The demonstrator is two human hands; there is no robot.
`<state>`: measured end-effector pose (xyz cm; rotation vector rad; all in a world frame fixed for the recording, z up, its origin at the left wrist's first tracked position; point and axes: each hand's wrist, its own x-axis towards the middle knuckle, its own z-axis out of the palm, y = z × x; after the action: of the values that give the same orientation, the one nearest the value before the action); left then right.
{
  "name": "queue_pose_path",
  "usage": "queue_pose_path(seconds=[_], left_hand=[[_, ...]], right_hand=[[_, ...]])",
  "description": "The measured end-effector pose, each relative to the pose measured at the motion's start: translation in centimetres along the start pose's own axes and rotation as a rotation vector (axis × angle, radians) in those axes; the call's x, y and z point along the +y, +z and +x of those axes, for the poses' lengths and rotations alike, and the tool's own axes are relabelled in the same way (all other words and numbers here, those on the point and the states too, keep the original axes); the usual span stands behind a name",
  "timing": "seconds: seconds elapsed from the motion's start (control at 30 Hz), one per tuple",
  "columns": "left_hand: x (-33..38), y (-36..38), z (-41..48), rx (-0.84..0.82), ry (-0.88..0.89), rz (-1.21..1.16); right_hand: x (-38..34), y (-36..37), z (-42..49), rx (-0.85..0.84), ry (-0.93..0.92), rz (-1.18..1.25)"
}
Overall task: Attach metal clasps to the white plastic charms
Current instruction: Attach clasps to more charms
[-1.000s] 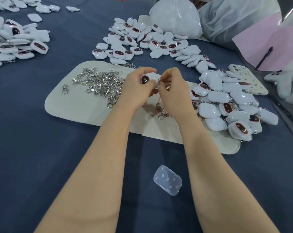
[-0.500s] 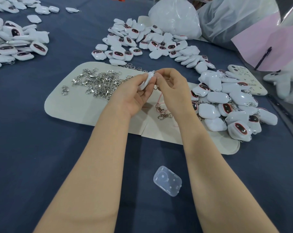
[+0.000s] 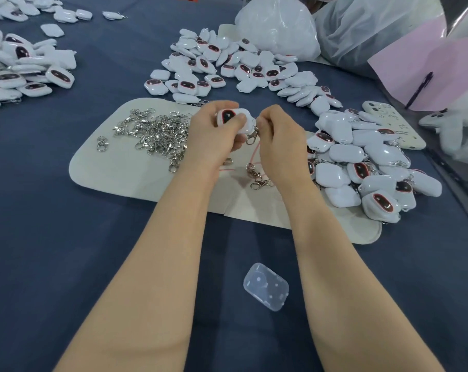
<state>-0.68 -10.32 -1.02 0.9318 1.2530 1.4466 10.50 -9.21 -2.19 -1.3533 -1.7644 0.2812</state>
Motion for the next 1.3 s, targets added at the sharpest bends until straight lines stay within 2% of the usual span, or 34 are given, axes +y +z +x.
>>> queue_pose_path(seconds=[0.1,0.17,0.23,0.37,0.43,0.53,0.73,0.87,1.13,1.3], left_hand=[[-0.2,-0.1,-0.2,0.054,0.352,0.485],[-0.6,0.0,-0.3,0.049,0.408,0.577],[-0.8,0.1,0.1,0.046,0.250,0.364],[-0.8,0.0,0.5,0.019,-0.209,-0.275],[-0.7,-0.4,0.7,0.009,-0.303,-0.500],[-0.7,-0.5,0.6,-0.015,-0.355,-0.589],[-0.7,-0.1,0.4,-0.082,-0.418,-0.553],[-0.5,0.2,0.1,-0.094,-0.410,-0.488],[-0.6,0.5,-0.2,-0.085,-0.210,-0.201],[-0.6,0.4,-0.1,-0.035,-0.072,-0.006]], right_hand=[[0.4,-0.5,0.1,-0.136,-0.018,-0.047],[0.4,-0.4,0.0,-0.155,0.034,-0.026],[0.0,0.1,-0.2,-0.110,0.117,0.091],[-1.0,1.0,-0.4,-0.048,0.269,0.400],[-1.2,1.2,-0.4,-0.057,0.290,0.457],[-1.0,1.3,-0.5,0.003,0.275,0.454],[-1.0,1.5,-0.3,0.140,0.253,0.402],[-1.0,1.4,-0.3,0.170,0.244,0.365],[-0.6,1.2,-0.3,0.178,0.237,0.291],[-0.2,0.8,-0.2,0.088,0.120,0.045]])
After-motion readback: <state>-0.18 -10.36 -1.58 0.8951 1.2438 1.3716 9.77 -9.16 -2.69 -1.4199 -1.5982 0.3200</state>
